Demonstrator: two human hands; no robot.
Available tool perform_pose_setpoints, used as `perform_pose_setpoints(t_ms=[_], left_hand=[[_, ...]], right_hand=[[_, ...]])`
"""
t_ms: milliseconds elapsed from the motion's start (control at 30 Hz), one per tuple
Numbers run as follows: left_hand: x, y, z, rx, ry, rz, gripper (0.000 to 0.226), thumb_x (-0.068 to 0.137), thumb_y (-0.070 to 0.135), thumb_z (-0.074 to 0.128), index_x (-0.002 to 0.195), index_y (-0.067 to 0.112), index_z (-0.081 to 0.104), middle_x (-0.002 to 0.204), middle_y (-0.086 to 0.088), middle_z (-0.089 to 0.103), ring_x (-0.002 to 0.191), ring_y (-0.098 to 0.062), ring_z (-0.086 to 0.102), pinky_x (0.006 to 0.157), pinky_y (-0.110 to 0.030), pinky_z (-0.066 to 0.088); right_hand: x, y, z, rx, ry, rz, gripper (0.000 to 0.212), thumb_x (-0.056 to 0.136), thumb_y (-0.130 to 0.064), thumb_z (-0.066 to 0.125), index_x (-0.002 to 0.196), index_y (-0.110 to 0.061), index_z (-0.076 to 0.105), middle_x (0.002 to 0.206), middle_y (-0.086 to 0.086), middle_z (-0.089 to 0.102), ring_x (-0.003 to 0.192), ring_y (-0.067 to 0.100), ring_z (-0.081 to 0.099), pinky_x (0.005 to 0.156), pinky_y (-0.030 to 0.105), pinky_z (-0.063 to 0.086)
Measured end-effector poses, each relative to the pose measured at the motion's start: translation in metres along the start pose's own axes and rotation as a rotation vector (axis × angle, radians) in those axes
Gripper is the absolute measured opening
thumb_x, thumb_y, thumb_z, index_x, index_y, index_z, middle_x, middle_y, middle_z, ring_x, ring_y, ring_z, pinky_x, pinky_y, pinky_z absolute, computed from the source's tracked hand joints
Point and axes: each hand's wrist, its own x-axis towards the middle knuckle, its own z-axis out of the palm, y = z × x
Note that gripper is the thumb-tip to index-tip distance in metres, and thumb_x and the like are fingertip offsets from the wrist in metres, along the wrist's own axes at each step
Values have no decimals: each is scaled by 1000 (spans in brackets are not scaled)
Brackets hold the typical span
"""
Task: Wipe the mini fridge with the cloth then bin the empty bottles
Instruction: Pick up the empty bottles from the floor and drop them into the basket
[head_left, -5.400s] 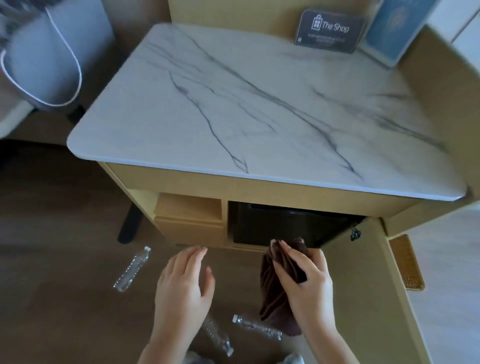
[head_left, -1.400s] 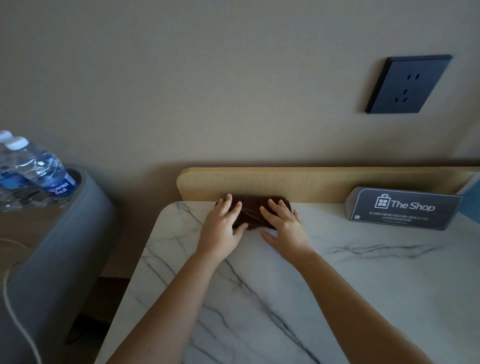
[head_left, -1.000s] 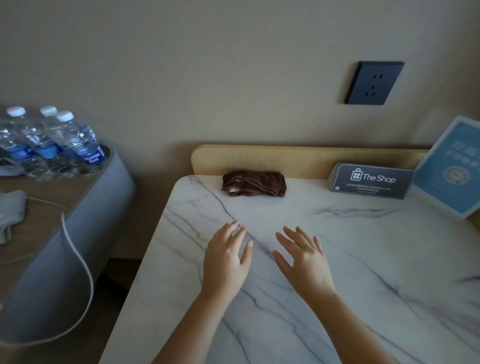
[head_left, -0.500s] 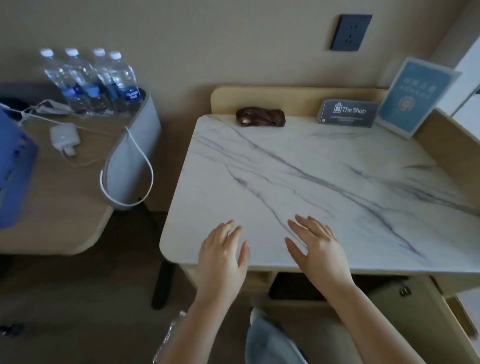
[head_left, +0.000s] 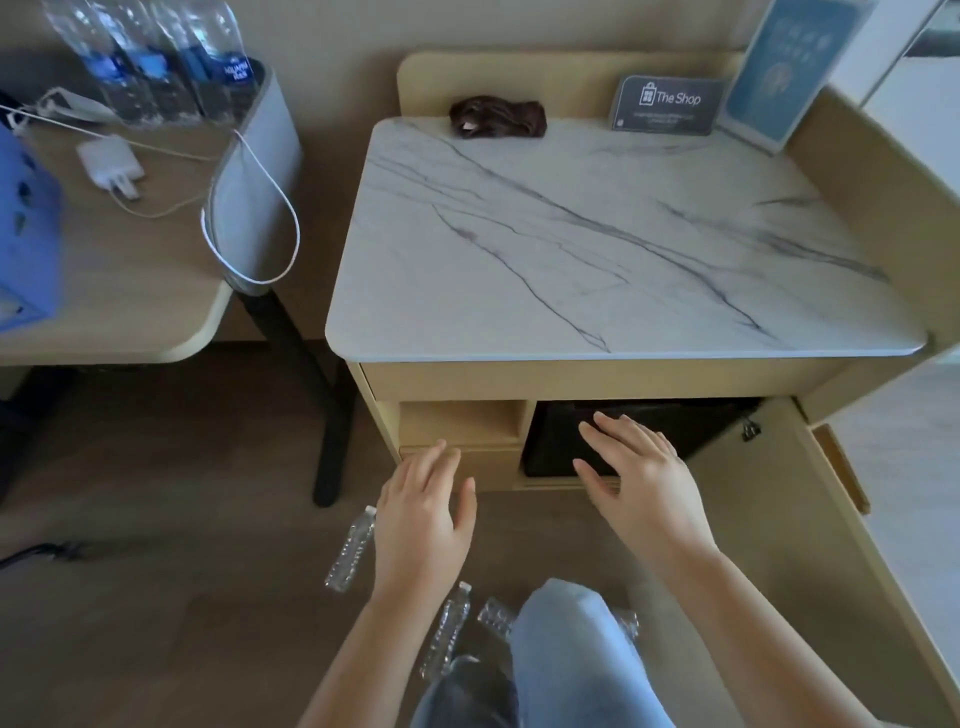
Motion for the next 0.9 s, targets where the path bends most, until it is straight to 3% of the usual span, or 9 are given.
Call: perform_pose_setpoints(t_ms=[267,500,733,900], left_hand=[[-35,16,8,1,-64,22,29,77,14,60,100,-1,68,105,-14,67,94,-31,64,79,-44,53],[-85,46,13,2,-99,30,28,75,6,71,102,-2,67,107,-15,66,97,-33,63,82,-45,52],[-163,54,20,25,-67,-97,42,83,28,44,101,-2,67,106,-17,66,95,-34,64,81,-45,51],[-212,31,48,75,-113,-173,45,82,28,42,104,-4,65,109,-21,65,93,-37,64,77,-46,51]], right_hand=[[-56,17,-15,-39,-15,25,37,68,-12,79,104,-8,69,109,13,67,102,35,62,86,55,46],[-119,38,-32,-16,-17,49,35,67,-12,80,101,-8,70,106,10,69,98,30,65,84,51,49],[-196,61,-24,51,-106,84,36,69,-12,79,103,-8,69,110,12,67,102,34,62,86,56,47],[-228,72,12,76,-167,106,37,65,-6,79,101,-5,69,107,15,67,98,36,63,84,54,48]])
